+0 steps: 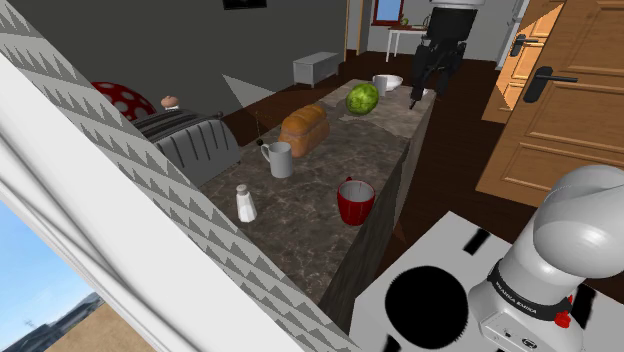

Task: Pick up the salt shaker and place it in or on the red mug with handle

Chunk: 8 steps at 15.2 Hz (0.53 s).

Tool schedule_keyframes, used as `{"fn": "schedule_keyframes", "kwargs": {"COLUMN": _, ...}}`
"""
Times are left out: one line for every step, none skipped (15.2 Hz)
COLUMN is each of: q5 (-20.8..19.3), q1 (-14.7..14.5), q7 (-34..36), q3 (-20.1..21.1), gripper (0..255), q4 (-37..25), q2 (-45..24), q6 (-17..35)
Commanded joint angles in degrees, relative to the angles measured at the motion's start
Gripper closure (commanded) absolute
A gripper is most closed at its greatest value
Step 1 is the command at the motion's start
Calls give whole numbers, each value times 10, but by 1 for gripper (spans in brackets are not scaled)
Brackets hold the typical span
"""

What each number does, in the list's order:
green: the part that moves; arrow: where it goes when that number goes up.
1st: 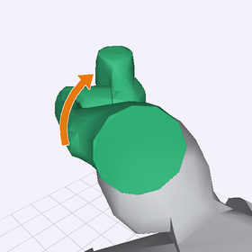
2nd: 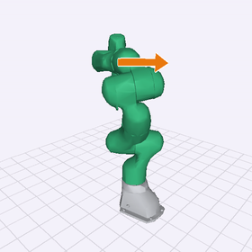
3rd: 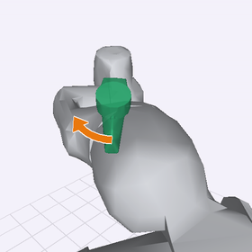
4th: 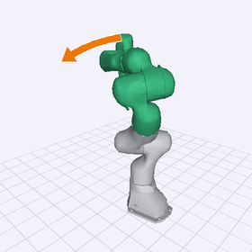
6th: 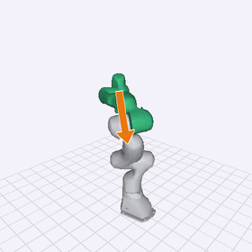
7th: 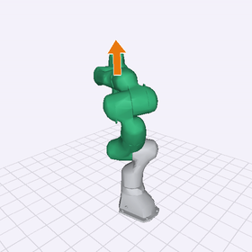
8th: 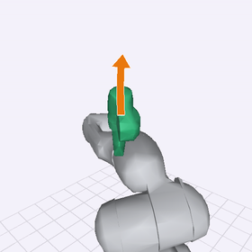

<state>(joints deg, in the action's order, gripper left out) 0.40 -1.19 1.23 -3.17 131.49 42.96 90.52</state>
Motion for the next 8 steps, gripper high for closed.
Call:
{"fn": "schedule_keyframes", "kwargs": {"q5": 0, "q1": 0, "q7": 0, "q3": 0, "gripper": 0, "q4": 0, "q2": 0, "q6": 0}}
{"fn": "schedule_keyframes", "kwargs": {"q5": 6, "q1": -4, "q7": 10, "q3": 9, "gripper": 0, "q4": -2, "q2": -15, "q6": 9}}
{"fn": "schedule_keyframes", "kwargs": {"q5": 11, "q1": -7, "q7": 19, "q3": 17, "gripper": 0, "q4": -4, "q2": -30, "q6": 18}}
{"fn": "schedule_keyframes", "kwargs": {"q5": 17, "q1": -11, "q7": 29, "q3": 25, "gripper": 0, "q4": -8, "q2": -45, "q6": 27}}
{"fn": "schedule_keyframes", "kwargs": {"q5": 21, "q1": -14, "q7": 38, "q3": 33, "gripper": 0, "q4": -12, "q2": -61, "q6": 36}}
{"fn": "schedule_keyframes", "kwargs": {"q5": 26, "q1": -17, "q7": 47, "q3": 41, "gripper": 0, "q4": -16, "q2": -78, "q6": 45}}
{"fn": "schedule_keyframes", "kwargs": {"q5": 30, "q1": -21, "q7": 56, "q3": 49, "gripper": 0, "q4": -22, "q2": -95, "q6": 53}}
{"fn": "schedule_keyframes", "kwargs": {"q5": 34, "q1": -24, "q7": 65, "q3": 57, "gripper": 0, "q4": -28, "q2": -112, "q6": 62}}
